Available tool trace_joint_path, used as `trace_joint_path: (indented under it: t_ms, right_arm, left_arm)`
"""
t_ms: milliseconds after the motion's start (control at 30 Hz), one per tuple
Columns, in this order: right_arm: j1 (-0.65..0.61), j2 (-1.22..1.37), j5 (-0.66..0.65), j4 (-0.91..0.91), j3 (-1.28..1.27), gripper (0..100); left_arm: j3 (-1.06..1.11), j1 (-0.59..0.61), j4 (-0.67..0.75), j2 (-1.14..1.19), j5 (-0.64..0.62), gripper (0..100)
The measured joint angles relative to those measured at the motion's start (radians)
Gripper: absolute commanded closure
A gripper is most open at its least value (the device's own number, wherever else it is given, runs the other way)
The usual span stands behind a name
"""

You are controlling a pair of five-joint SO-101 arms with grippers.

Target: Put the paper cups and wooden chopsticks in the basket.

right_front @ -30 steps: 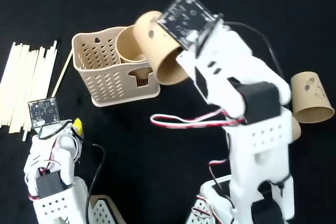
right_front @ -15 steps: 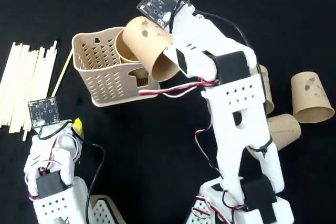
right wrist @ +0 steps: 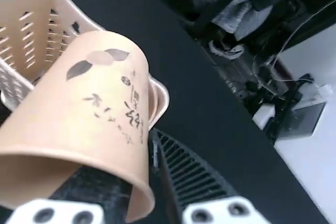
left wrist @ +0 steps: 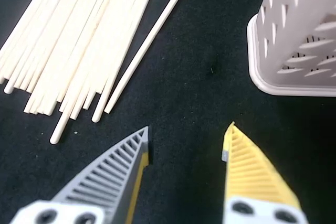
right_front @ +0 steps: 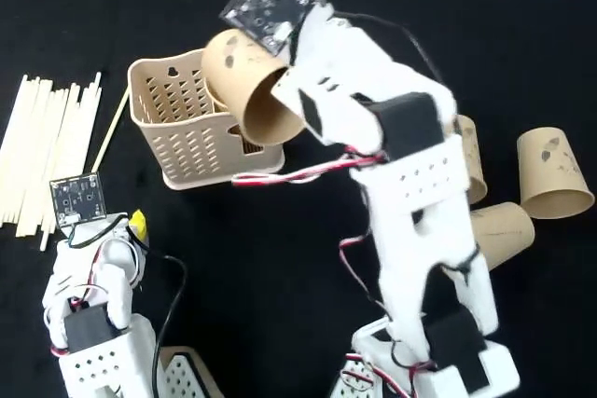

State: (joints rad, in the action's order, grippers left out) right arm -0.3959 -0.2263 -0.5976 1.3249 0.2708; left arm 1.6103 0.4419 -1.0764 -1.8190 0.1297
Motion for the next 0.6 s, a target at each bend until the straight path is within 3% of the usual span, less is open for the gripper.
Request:
trace_joint_path:
  t_ms: [367, 600]
  right_arm:
    - [0.003, 0.086, 0.000, 0.032, 0.080, 98.5]
    - [0.025, 0.229, 0.000, 0.175, 0.270, 98.4]
  left_arm:
    - [0.000, 0.000, 0.000, 0.000, 0.000, 77]
    - [0.000, 0.000, 0.000, 0.000, 0.000, 77]
